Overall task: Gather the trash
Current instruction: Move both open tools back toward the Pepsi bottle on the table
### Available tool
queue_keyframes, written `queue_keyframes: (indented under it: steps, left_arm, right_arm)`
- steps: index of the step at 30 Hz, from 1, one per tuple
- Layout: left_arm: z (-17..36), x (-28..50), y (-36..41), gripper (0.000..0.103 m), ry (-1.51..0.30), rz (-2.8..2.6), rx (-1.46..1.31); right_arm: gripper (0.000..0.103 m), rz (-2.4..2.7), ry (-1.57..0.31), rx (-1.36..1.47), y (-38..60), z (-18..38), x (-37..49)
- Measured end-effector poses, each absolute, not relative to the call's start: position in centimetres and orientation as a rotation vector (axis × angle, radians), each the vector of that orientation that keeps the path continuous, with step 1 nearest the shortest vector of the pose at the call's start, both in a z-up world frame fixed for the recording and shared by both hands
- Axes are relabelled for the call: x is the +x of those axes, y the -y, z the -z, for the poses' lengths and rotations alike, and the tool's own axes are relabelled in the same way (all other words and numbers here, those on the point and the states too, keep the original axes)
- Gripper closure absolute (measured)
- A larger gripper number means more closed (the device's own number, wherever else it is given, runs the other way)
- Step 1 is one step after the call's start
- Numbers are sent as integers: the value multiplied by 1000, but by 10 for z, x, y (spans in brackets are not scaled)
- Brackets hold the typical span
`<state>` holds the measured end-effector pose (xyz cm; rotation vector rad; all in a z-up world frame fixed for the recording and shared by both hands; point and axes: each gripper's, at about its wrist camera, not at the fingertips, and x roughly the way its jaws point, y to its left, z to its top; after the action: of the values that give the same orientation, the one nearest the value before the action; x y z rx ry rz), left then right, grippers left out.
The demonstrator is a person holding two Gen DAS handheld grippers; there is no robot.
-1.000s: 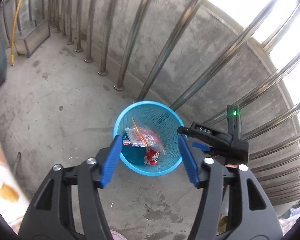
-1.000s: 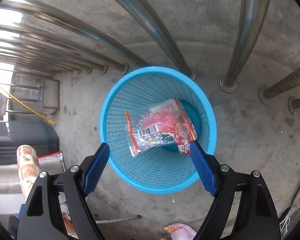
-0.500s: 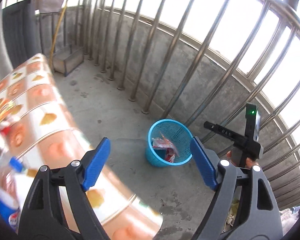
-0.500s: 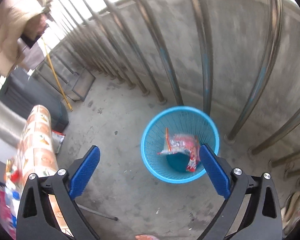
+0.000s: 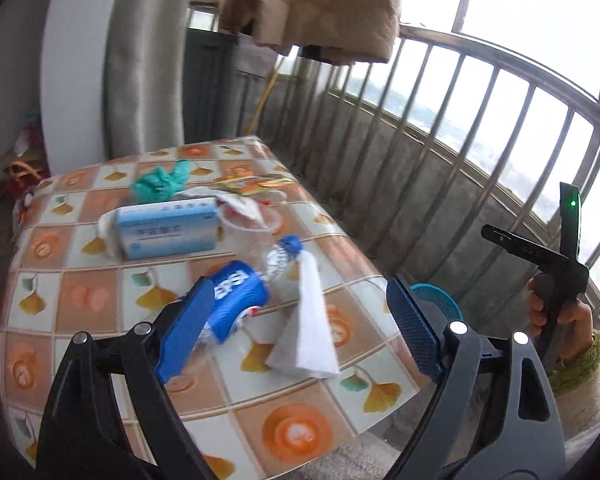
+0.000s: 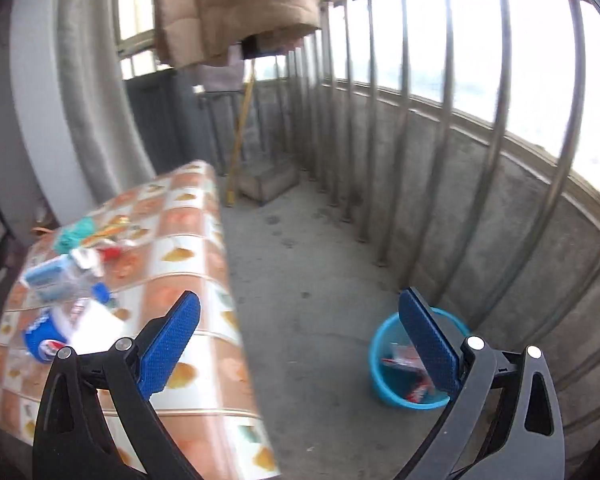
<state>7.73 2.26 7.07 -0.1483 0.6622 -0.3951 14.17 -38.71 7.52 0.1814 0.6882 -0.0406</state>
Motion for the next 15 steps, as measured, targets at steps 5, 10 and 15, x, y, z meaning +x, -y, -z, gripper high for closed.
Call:
queue_keyframes:
  steps: [5, 10, 15]
  left_arm:
    - [-61, 62, -78, 20, -605, 315, -228]
    - [-45, 65, -92, 20, -606, 312, -263]
    - [-30, 73, -100, 20, -608, 330, -265]
  right_arm:
    - [6, -255, -842, 323, 304, -61, 165]
    - [7, -360, -1069, 380, 241, -18, 187]
    - [18, -339, -1133, 395, 219, -6, 192]
